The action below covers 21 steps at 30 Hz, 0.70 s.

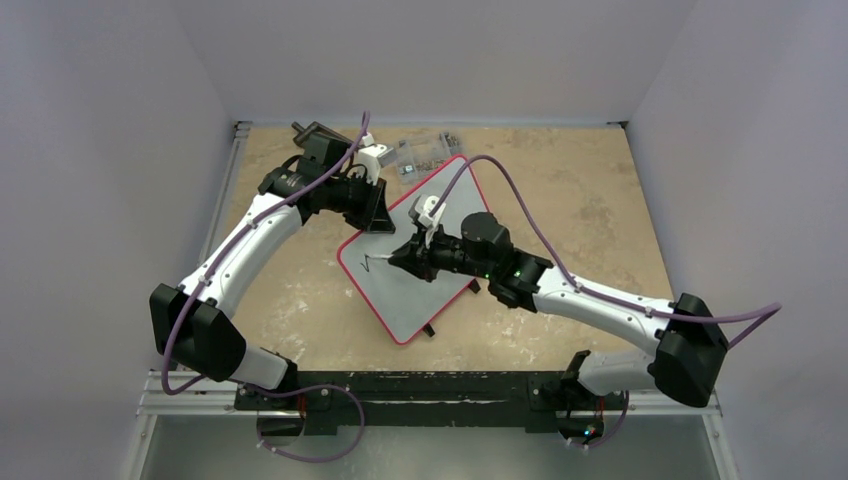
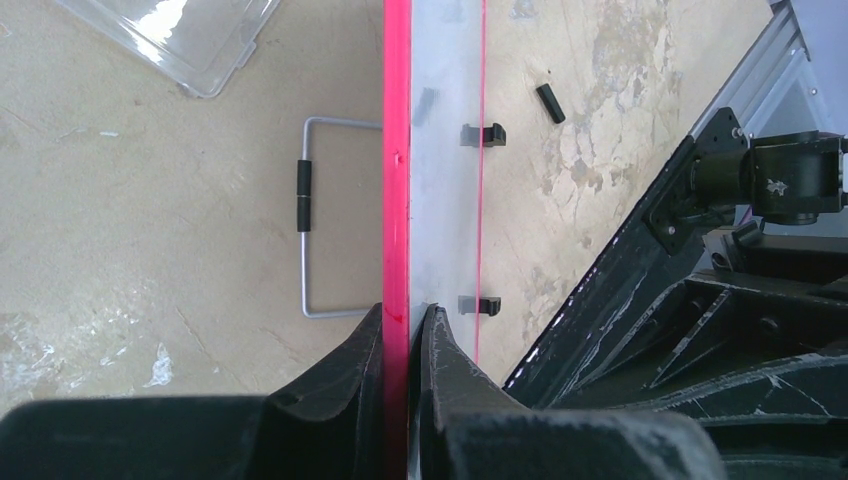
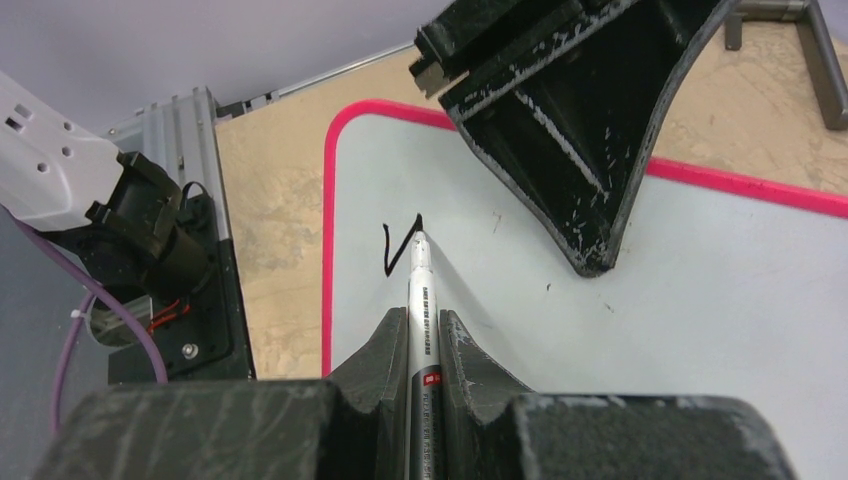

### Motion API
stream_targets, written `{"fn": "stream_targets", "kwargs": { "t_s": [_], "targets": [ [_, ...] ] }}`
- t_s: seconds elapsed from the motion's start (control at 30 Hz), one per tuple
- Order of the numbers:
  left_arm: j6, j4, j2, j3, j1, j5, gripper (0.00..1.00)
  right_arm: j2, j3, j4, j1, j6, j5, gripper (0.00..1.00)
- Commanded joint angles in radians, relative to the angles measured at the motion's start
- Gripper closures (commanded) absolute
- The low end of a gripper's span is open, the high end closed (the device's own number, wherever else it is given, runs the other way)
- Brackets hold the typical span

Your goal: Write a sentence on the whiteboard

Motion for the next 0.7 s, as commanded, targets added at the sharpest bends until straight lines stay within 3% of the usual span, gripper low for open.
{"fn": "stream_targets", "kwargs": {
  "t_s": [0.0, 0.3, 0.67],
  "targets": [
    [0.131, -0.038, 0.011, -0.023, -0.019, -0.252, 1.0, -0.018, -0.051, 0.003, -0.003, 0.003, 0.054, 1.0],
    [0.133, -0.038, 0.004, -0.026, -0.023, -0.258, 1.0, -0.042, -0.11, 0.015, -0.003, 0.026, 0.067, 1.0],
    [0.135, -0.04, 0.006, -0.026, -0.028, -0.264, 1.0, -0.016, -0.027, 0.024, -0.003, 0.033, 0.151, 1.0]
  ]
}}
